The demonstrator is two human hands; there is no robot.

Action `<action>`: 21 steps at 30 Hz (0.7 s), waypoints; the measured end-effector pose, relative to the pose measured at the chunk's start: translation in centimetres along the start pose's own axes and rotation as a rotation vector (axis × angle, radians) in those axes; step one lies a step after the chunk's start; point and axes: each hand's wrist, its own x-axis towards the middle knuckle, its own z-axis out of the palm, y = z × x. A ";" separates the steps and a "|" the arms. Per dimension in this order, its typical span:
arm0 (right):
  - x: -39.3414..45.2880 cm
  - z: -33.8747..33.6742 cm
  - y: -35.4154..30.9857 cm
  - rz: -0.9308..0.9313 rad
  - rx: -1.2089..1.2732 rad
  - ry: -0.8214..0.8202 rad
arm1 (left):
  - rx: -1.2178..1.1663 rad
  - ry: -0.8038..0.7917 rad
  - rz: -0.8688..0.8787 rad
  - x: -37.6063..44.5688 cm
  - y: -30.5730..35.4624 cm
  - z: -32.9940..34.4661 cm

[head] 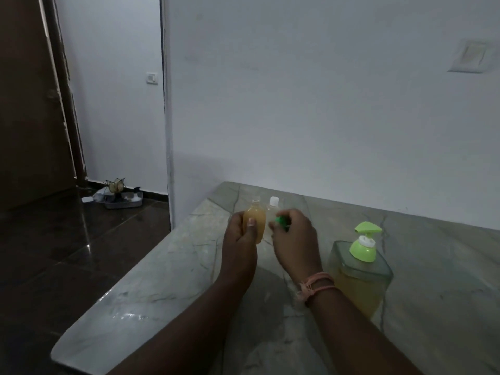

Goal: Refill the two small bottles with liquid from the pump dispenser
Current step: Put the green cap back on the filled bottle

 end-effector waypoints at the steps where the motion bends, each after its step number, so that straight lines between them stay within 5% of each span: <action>1: 0.5 -0.2 -0.3 -0.019 0.048 0.062 | 0.008 -0.001 -0.001 0.1 -0.1 0.1; 7: 1.7 0.0 -0.7 -0.029 0.333 0.129 | 0.019 -0.036 0.012 0.2 -0.3 0.4; 21: 0.9 0.3 0.6 -0.084 0.476 0.256 | 0.128 -0.194 0.039 -0.4 0.0 0.9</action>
